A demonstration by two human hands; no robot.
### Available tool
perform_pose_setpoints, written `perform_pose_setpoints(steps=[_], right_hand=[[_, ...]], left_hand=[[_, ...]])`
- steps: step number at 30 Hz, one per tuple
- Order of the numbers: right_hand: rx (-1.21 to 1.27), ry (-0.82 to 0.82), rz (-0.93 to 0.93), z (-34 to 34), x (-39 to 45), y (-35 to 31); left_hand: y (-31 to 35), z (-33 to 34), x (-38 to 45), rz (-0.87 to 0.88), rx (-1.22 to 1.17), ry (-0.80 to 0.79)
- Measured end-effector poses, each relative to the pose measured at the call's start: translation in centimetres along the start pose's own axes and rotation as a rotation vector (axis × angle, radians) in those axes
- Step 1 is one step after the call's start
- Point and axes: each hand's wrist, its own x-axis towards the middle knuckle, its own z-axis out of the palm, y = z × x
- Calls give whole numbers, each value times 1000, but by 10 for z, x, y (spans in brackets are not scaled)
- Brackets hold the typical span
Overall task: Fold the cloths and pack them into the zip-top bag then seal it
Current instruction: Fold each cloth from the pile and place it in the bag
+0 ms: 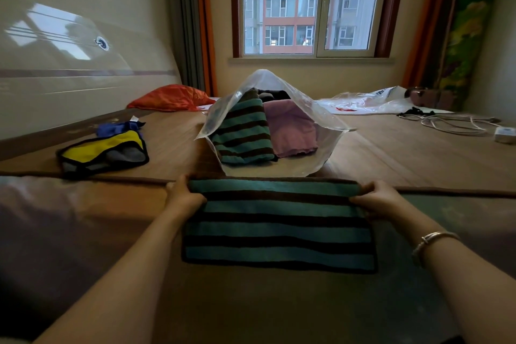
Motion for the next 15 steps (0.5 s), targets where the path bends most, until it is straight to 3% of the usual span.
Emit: perform_pose_setpoints(steps=[3, 8, 11, 15], right_hand=[[41, 2, 36, 9, 4, -1], [61, -65, 24, 19, -3, -8], [22, -9, -28, 24, -5, -12], [-28, 74, -141, 29, -21, -36]], left_hand=[[-6, 0, 1, -91, 39, 9], [-13, -1, 2, -136, -106, -71], [-6, -6, -13, -183, -190, -161], [32, -17, -34, -110, -199, -218]])
